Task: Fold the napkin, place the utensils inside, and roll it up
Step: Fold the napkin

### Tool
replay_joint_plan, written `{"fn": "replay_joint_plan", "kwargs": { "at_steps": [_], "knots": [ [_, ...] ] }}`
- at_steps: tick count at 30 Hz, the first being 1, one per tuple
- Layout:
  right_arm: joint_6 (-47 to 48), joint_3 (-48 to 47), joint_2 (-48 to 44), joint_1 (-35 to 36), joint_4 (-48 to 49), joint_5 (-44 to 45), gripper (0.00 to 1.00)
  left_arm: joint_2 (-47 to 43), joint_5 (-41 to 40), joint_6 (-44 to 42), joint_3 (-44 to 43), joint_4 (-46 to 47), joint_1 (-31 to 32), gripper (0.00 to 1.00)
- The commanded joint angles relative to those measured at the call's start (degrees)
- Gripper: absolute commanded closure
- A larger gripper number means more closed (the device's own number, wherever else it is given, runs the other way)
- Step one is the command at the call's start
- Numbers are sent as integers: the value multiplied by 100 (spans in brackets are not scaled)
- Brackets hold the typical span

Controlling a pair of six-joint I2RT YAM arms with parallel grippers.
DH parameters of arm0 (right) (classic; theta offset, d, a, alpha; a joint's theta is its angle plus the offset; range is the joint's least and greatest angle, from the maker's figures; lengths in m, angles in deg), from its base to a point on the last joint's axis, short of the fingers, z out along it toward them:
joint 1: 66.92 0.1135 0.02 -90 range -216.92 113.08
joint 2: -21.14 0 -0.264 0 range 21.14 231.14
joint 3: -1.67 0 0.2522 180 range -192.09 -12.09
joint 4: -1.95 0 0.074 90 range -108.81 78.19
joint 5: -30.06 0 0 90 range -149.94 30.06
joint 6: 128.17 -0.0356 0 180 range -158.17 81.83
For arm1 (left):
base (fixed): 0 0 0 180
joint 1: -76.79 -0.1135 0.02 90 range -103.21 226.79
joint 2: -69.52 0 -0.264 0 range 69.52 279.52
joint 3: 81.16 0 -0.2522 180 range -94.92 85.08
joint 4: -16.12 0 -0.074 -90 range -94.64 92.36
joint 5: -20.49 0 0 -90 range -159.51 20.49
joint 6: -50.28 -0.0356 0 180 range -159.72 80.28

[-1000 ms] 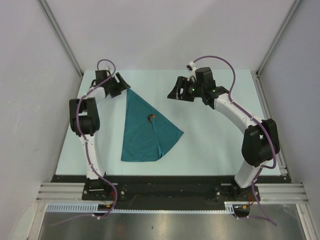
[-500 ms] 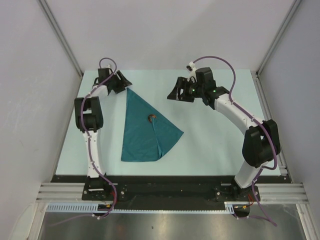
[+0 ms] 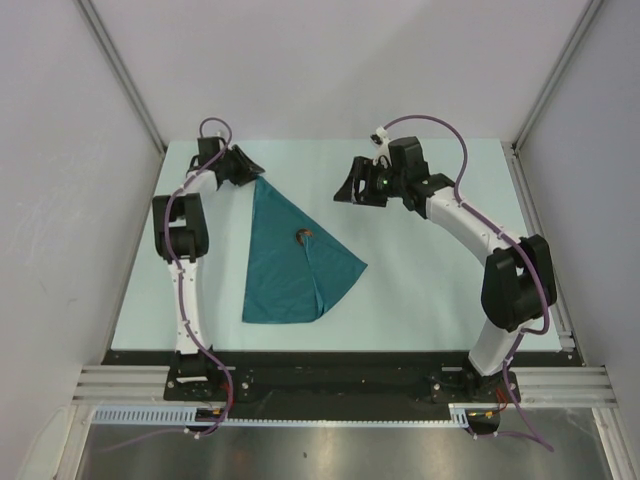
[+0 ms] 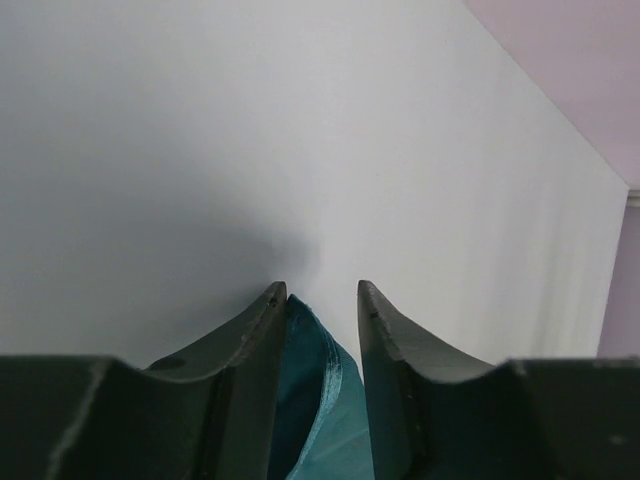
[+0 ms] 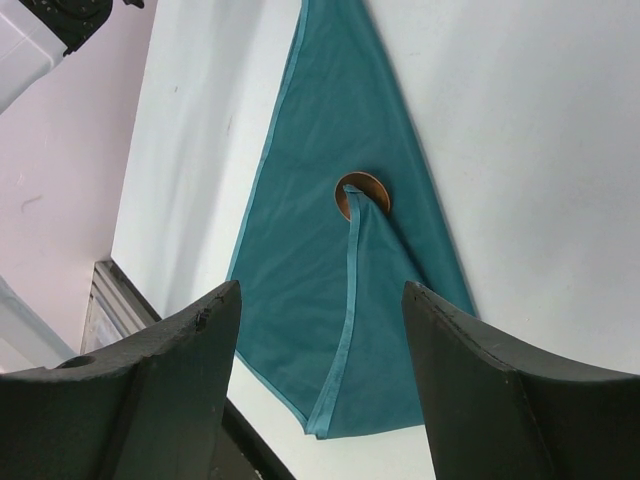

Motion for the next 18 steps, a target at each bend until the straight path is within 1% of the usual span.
{"fn": "replay_joint_plan", "kwargs": {
  "at_steps": [1, 3, 4, 6, 7, 10, 11, 14, 18],
  "knots": [
    [-46, -175, 10, -16, 98, -78, 29, 224, -10, 196, -169, -343, -64, 65],
    [-46, -183, 10, -16, 98, -78, 30, 242, -2, 284, -187, -370, -91, 69],
    [-46, -175, 19, -25, 90, -78, 29, 251, -28, 302, -195, -387, -99, 75],
    [-29, -183, 28, -16, 81, -61, 29, 286, -28, 354, -195, -396, -134, 81],
    [-29, -192, 28, -16, 81, -52, 29, 286, -28, 363, -195, -405, -135, 89],
    [-29, -201, 54, -16, 81, -52, 29, 286, 33, 399, -178, -352, -152, 100],
    [-20, -210, 63, -16, 81, -52, 29, 269, 138, 434, -143, -300, -178, 100],
    [-3, -201, 89, -25, 63, -34, 29, 94, 367, 671, 243, 393, -205, 100],
    [33, -157, 124, -25, 28, 45, 30, -459, 393, 697, 822, 1183, -170, 100]
  ]
}}
